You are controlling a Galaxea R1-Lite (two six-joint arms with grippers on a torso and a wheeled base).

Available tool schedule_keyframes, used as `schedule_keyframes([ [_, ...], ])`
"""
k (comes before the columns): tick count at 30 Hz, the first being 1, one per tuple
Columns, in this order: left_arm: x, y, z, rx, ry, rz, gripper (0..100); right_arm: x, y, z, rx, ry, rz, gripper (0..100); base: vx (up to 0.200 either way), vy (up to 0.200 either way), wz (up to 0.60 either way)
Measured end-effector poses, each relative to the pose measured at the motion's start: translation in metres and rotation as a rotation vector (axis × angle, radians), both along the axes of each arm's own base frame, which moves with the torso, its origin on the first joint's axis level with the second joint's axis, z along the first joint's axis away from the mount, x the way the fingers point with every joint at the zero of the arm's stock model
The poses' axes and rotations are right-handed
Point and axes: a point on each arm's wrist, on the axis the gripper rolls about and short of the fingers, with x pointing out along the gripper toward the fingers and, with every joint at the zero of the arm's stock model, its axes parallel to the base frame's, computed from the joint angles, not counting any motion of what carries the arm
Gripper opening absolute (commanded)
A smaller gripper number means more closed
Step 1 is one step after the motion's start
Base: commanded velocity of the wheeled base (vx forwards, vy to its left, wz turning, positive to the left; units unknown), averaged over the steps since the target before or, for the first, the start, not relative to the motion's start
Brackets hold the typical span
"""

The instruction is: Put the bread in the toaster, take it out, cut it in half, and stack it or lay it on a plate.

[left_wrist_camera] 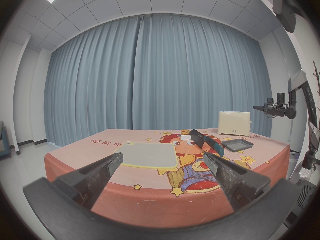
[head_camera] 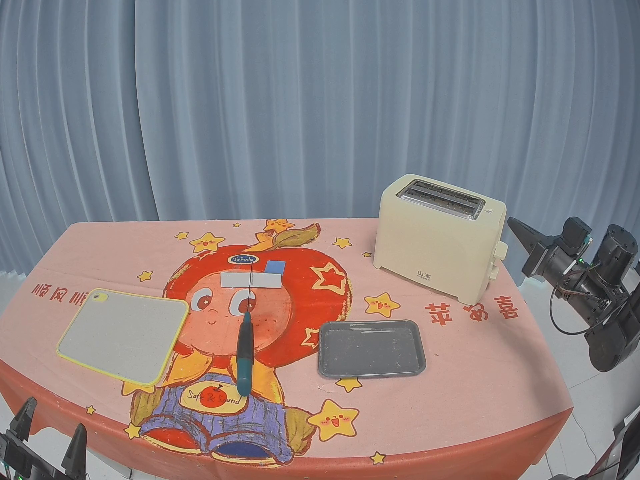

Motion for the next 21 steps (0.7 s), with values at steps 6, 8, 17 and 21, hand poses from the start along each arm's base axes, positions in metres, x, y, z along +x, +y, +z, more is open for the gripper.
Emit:
schedule_keyframes([
  [6,0.000,0.000,0.000,0.000,-0.001,0.001,100,-0.003,0.000,0.007,0.004,-0.024,0.001,0,0.000,0.000,0.00],
  [8,0.000,0.000,0.000,0.000,-0.002,0.001,100,-0.004,0.000,0.008,0.005,-0.029,0.002,0,0.000,0.000,0.00],
  [17,0.000,0.000,0.000,0.000,-0.001,0.002,100,-0.007,0.000,0.014,0.007,-0.048,0.013,0,0.000,0.000,0.00],
  [21,0.000,0.000,0.000,0.000,-0.002,0.003,100,-0.009,0.000,0.018,0.008,-0.063,0.028,0,0.000,0.000,0.00],
])
